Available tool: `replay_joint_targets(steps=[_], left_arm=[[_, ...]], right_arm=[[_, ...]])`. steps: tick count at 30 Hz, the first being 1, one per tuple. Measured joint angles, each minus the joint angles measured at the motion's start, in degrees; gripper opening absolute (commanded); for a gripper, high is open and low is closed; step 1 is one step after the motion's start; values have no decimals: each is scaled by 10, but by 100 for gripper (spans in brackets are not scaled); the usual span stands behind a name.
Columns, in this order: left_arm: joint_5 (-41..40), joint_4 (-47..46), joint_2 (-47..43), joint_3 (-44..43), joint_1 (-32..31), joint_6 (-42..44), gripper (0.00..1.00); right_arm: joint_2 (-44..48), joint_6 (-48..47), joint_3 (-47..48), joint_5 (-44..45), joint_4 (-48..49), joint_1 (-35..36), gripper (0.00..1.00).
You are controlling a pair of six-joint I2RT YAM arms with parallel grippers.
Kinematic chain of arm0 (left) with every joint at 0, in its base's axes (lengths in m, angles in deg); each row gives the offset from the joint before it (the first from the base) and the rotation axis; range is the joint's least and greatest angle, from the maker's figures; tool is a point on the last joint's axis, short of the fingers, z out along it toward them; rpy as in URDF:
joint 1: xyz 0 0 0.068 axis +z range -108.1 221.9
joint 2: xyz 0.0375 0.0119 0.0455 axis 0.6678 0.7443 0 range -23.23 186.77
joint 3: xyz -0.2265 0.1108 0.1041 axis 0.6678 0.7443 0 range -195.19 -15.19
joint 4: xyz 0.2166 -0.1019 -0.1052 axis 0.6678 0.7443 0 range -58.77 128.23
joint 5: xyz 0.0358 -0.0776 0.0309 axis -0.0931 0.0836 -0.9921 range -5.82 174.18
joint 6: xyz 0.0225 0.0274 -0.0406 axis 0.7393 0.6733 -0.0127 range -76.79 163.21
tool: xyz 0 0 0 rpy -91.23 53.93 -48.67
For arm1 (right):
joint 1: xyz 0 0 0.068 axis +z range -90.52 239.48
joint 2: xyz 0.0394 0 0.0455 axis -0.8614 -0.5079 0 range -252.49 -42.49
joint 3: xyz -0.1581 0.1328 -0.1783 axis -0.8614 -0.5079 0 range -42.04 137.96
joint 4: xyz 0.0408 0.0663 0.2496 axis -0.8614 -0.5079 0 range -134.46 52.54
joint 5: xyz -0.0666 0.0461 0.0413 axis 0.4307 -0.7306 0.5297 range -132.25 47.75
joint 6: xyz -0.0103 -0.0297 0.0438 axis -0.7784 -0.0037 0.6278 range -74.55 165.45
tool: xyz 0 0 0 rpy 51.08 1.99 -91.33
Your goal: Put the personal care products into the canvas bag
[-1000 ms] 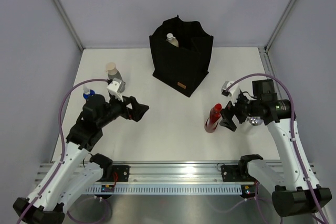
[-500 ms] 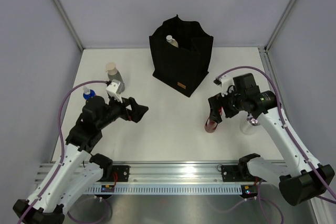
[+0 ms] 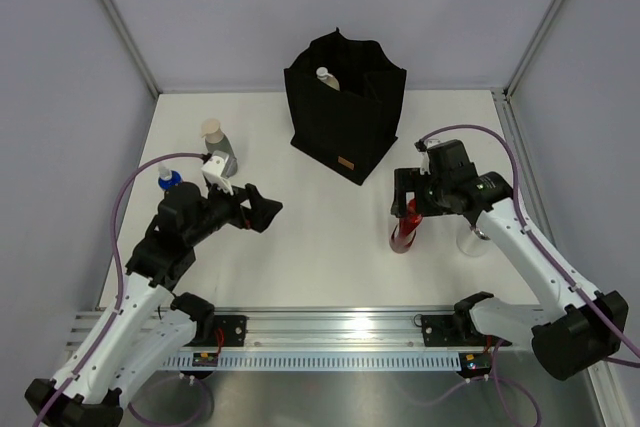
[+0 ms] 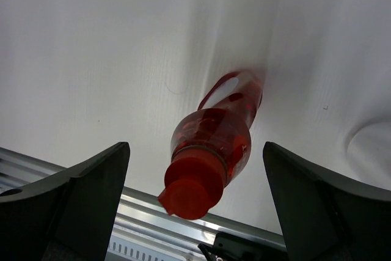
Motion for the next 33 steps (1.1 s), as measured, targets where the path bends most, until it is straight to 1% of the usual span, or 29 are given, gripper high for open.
replay_joint_targets(steps=[5,10,14,19,21,22,24,25,30,33], left_arm=[[-5,0,-1,0,0,-2,99],[-7,1,-1,0,0,-2,99],[-7,3,-1,0,0,-1,99],[-7,4,-1,0,0,-1,99],[-7,4,-2,0,0,-1,99],[-7,4,-3,0,0,-1,99],[-7,4,-3,0,0,-1,99],[-7,4,-4,0,0,-1,99],[-7,4,-5,0,0,-1,99],[-7,4,-7,0,0,3,99]], right_arm=[[-14,24,-28,5,25,0,98],[-35,34,-37,0,40,0,94],[-48,37,-37,0,45,0,85],[-49,32,-37,2,46,0,57],[-47,28,-38,-1,49,1,49],[-43,23,-38,2,50,1,39],[-40,17,-38,5,43,2,30],[-38,12,-38,6,41,2,20],[-34,-30,-37,2,32,2,1],[-33,-67,-30,0,23,2,0]])
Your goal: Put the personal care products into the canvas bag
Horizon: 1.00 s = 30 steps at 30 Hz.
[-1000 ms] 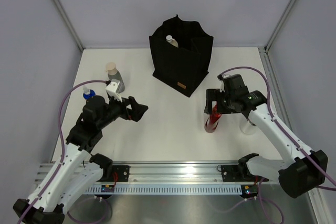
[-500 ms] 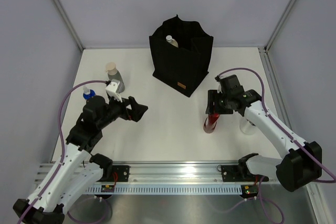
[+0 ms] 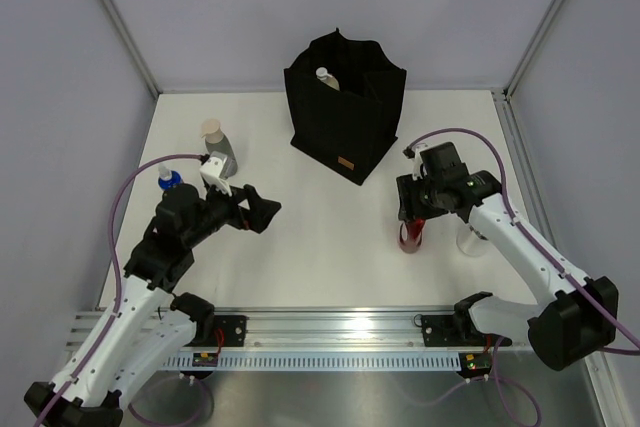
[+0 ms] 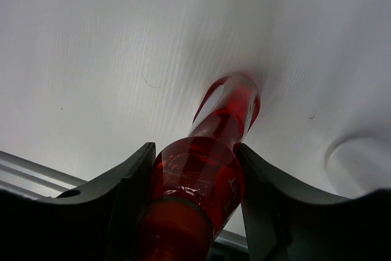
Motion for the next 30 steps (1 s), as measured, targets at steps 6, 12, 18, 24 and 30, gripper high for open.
replay_joint_targets(steps=[6,12,18,24,30], left_arm=[[0,0,-6,0,0,5,99],[0,0,-5,0,0,5,99],[0,0,-5,0,0,5,99],[0,0,-1,0,0,5,99],[-2,0,7,0,0,11,99]], right_arm=[[4,-89,62,-36,-48,0,0],[5,-158,158,-126,-80,-3,0],[-28,-176,284,-171,-90,-3,0],[-165,-161,512,-218,-77,-10,0],[-327,-125,748,-265,-56,-28,0]])
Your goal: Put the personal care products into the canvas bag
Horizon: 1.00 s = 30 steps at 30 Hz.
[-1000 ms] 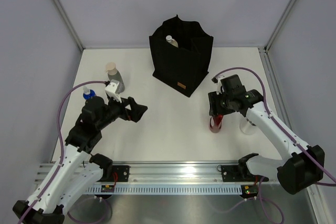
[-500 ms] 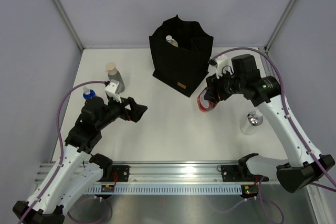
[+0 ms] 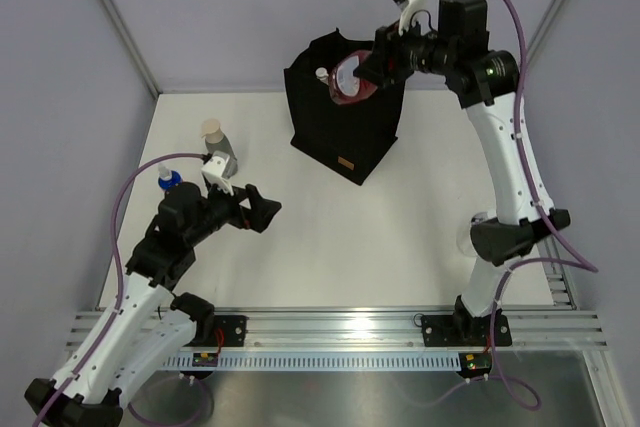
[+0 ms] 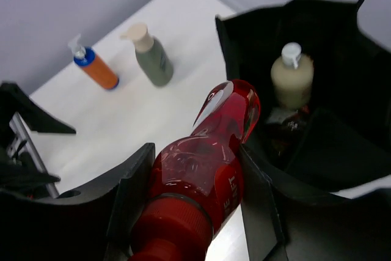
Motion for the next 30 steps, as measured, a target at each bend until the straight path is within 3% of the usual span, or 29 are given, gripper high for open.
replay_joint_targets(steps=[4,8,14,20,23,30], left_arm=[[-2,1,7,0,0,5,99],[-5,12,10,-1,0,16,99],[-8,12,20,-3,0,30,99],[-7,8,42,-3,0,41,99],[-4,8,51,-3,0,47,99],[1,8,53,-3,0,61,99]], right_arm=[[-102,31,140,-15,27,-25,0],[-167,58,192,-14,85,-51,0],[-228,76,186,-5,134,-66,0],[-217,65,62,-3,142,-58,0],[-214,46,28,10,123,-54,0],[-202,-40,45,88,55,-41,0]])
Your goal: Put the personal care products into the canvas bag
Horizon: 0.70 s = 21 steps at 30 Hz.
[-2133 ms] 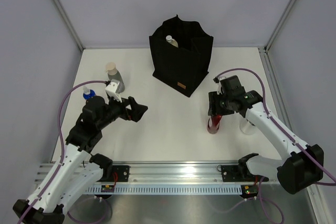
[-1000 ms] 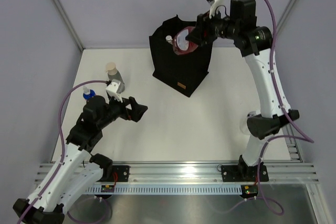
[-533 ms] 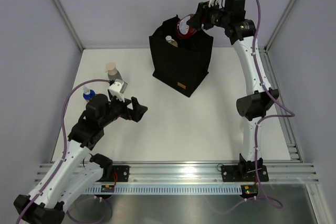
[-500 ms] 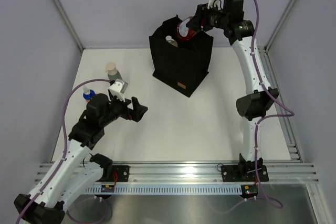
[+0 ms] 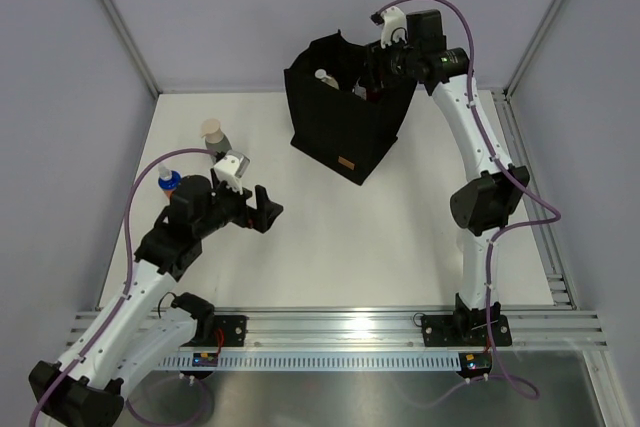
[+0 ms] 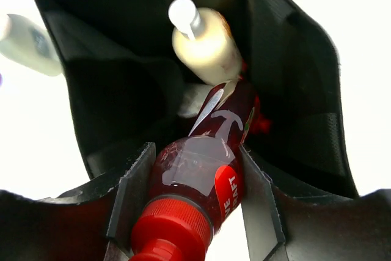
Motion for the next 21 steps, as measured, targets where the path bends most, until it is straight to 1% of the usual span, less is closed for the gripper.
replay_joint_targets(steps=[6,9,13,14,15,19,20,21], left_arm=[[2,0,-13,0,0,0,99],[2,0,-21,0,0,2,99],[3,0,-26,0,0,4,99],[3,0,-26,0,0,4,99],[3,0,-27,0,0,4,99],[2,0,-27,0,0,4,99],[2,0,-28,0,0,4,99],[2,0,-28,0,0,4,99]], right_arm=[[1,-50,6,54,-72,13,0],[0,-71,21,103,-112,30,0],[-2,-86,32,136,-130,50,0],[-5,-86,35,136,-133,52,2],[-11,-85,41,134,-136,54,4],[-57,-82,71,129,-138,54,21],[-69,-80,74,128,-138,54,27],[-78,-81,76,131,-138,54,44]])
